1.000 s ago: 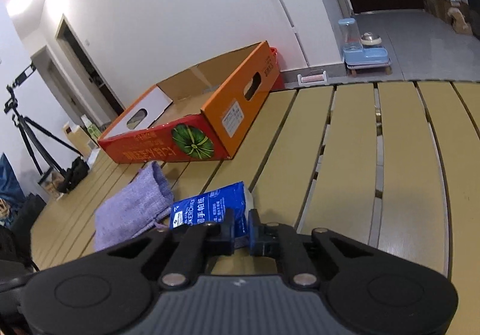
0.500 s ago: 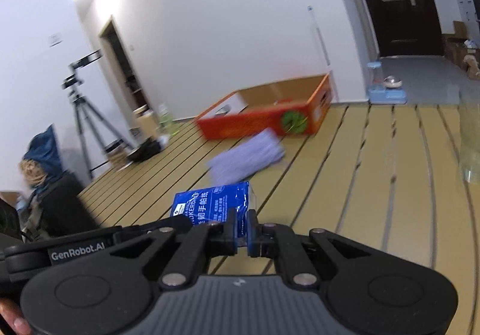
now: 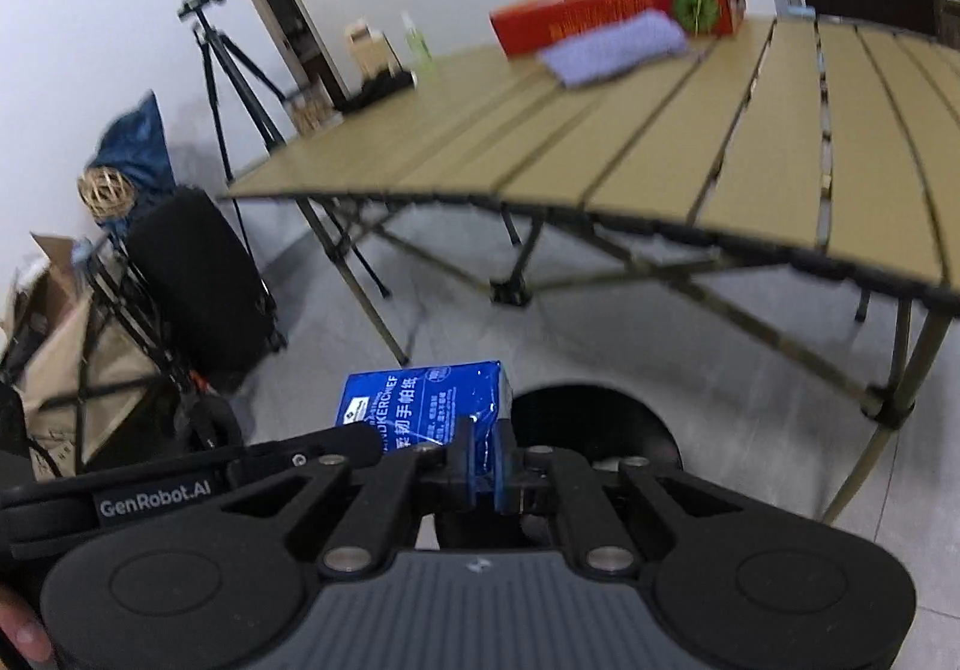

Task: Collect trash
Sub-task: 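Carry the blue tissue pack over the bin and open both grippers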

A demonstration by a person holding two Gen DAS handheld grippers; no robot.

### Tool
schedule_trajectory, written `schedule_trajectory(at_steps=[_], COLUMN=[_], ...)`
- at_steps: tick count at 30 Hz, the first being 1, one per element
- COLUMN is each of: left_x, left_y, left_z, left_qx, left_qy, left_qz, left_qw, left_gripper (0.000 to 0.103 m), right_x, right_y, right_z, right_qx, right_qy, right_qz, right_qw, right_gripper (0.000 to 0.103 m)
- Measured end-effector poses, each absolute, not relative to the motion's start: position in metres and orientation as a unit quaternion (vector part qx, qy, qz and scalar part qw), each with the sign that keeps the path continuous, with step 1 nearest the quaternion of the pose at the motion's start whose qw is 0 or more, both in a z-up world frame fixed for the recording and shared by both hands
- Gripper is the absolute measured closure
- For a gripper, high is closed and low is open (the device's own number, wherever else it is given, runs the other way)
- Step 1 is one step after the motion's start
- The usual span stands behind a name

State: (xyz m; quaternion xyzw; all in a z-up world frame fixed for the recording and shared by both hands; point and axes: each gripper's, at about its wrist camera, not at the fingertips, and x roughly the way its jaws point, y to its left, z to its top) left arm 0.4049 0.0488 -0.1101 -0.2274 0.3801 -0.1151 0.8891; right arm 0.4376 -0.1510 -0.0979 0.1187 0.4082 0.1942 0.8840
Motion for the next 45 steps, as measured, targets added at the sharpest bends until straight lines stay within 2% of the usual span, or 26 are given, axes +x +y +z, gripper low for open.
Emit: schedule_trajectory(at_steps=[4,10,13,15,19,24,29,35,41,43,45], left_x=[0.428,0.463,0.475,0.477,0.477,0.476,0.478,0.471,0.437,0.42,0.406], left_y=[0.052,0.033,0.029,0.027,0.03,0.026,0.021,0.021,0.028,0.032,0.036], left_z=[-0.149,-0.2,-0.223,-0.237,-0.246,-0.241,-0.235,-0.214,-0.164,-0.144,-0.124], left_qx=[-0.248,-0.2,-0.181,-0.153,-0.121,-0.103,-0.091,-0.085,-0.073,-0.08,-0.088], left_qy=[0.452,0.521,0.543,0.553,0.567,0.559,0.549,0.527,0.471,0.446,0.421], left_qz=[-0.099,-0.067,-0.039,-0.006,0.019,0.018,0.023,0.023,0.014,0.01,0.003], left_qw=[0.851,0.827,0.819,0.819,0.814,0.823,0.83,0.845,0.879,0.891,0.903], left_gripper=[0.082,0.081,0.075,0.06,0.053,0.042,0.035,0.033,0.021,0.021,0.015], right_x=[0.46,0.488,0.503,0.514,0.518,0.518,0.518,0.511,0.475,0.456,0.434], right_y=[-0.154,-0.151,-0.146,-0.144,-0.145,-0.143,-0.145,-0.148,-0.153,-0.16,-0.171], right_z=[-0.138,-0.2,-0.225,-0.245,-0.26,-0.245,-0.237,-0.22,-0.159,-0.129,-0.095], right_qx=[0.128,0.138,0.133,0.116,0.117,0.087,0.066,0.063,0.029,0.03,0.042], right_qy=[0.47,0.553,0.565,0.585,0.603,0.579,0.567,0.548,0.48,0.445,0.402], right_qz=[0.19,0.162,0.157,0.146,0.133,0.126,0.117,0.122,0.131,0.135,0.145], right_qw=[0.852,0.806,0.799,0.789,0.778,0.801,0.813,0.825,0.867,0.885,0.903], right_gripper=[0.097,0.097,0.093,0.088,0.086,0.064,0.055,0.052,0.048,0.038,0.028])
